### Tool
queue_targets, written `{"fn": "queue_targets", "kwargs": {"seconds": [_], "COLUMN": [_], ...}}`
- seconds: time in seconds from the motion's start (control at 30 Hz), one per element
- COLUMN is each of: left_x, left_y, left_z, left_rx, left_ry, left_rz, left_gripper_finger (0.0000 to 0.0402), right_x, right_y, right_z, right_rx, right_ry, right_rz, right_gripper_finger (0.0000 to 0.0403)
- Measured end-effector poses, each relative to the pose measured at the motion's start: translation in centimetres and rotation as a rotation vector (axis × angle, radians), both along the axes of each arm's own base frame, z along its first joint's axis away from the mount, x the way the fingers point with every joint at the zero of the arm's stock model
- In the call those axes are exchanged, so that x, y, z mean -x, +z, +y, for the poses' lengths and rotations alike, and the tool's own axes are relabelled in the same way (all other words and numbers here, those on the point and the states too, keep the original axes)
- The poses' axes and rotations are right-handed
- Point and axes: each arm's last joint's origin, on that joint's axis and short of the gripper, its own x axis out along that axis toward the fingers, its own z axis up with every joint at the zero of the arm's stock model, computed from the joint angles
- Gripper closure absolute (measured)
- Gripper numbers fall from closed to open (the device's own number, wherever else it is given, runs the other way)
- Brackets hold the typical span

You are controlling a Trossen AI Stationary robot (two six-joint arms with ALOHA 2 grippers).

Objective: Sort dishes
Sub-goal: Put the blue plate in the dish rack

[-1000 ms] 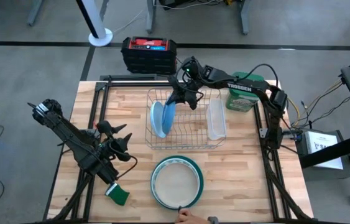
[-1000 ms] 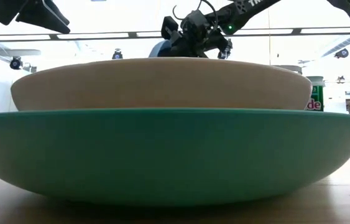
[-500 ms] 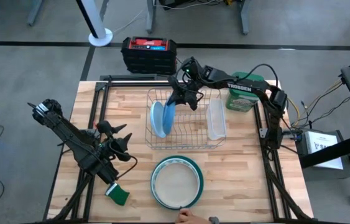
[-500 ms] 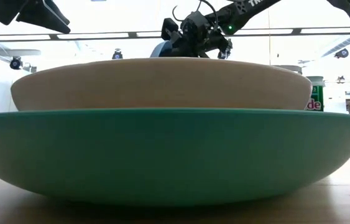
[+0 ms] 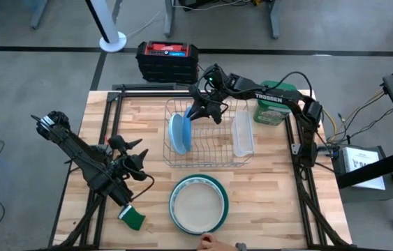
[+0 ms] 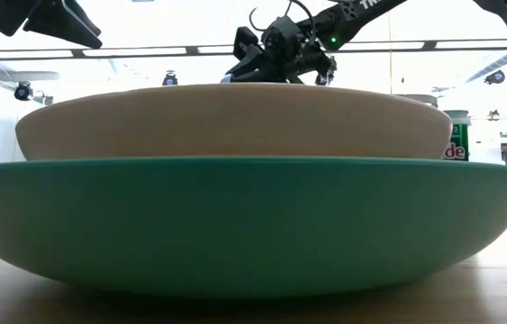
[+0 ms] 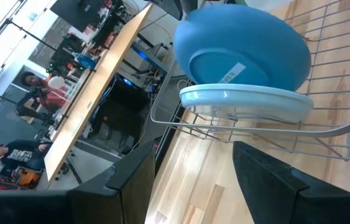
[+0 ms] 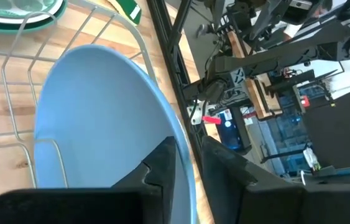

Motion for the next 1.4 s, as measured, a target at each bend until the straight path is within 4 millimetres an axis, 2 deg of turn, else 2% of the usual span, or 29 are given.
{"fn": "queue_targets", "kwargs": {"seconds": [0.33,0.53,0.67,0.8,0.87,0.93,1.13,1.4], "left_x": [0.0,0.0,0.0,0.0,0.0,0.0,0.0,0.0], "left_y": [0.0,0.0,0.0,0.0,0.0,0.0,0.0,0.0], "left_z": [0.0,0.0,0.0,0.0,0.0,0.0,0.0,0.0], "left_rx": [0.000,0.001,0.002,0.001,-0.005,-0.013,-0.014,-0.014], "left_ry": [0.000,0.000,0.000,0.000,-0.003,-0.006,-0.006,-0.006], "left_rz": [0.001,-0.001,-0.001,-0.001,-0.005,-0.011,-0.012,-0.011], "left_gripper_finger": [0.0197,0.0197,0.0197,0.0197,0.0197,0.0197,0.0197,0.0197], "right_x": [0.4,2.3,4.1,5.7,6.1,6.1,5.5,3.9], "right_y": [0.4,3.4,5.0,6.2,5.8,4.9,2.5,0.1], "right_z": [-0.8,-0.8,-0.2,0.5,0.7,1.0,1.4,2.2], "right_rx": [-0.035,-0.034,-0.035,-0.158,-0.227,-0.258,-0.310,-0.310], "right_ry": [-0.041,-0.118,-0.253,-0.431,-0.473,-0.496,-0.578,-0.592], "right_rz": [0.013,0.012,0.113,0.259,0.336,0.414,0.550,0.605], "right_gripper_finger": [0.0282,0.0270,0.0284,0.0335,0.0373,0.0395,0.0401,0.0402]}}
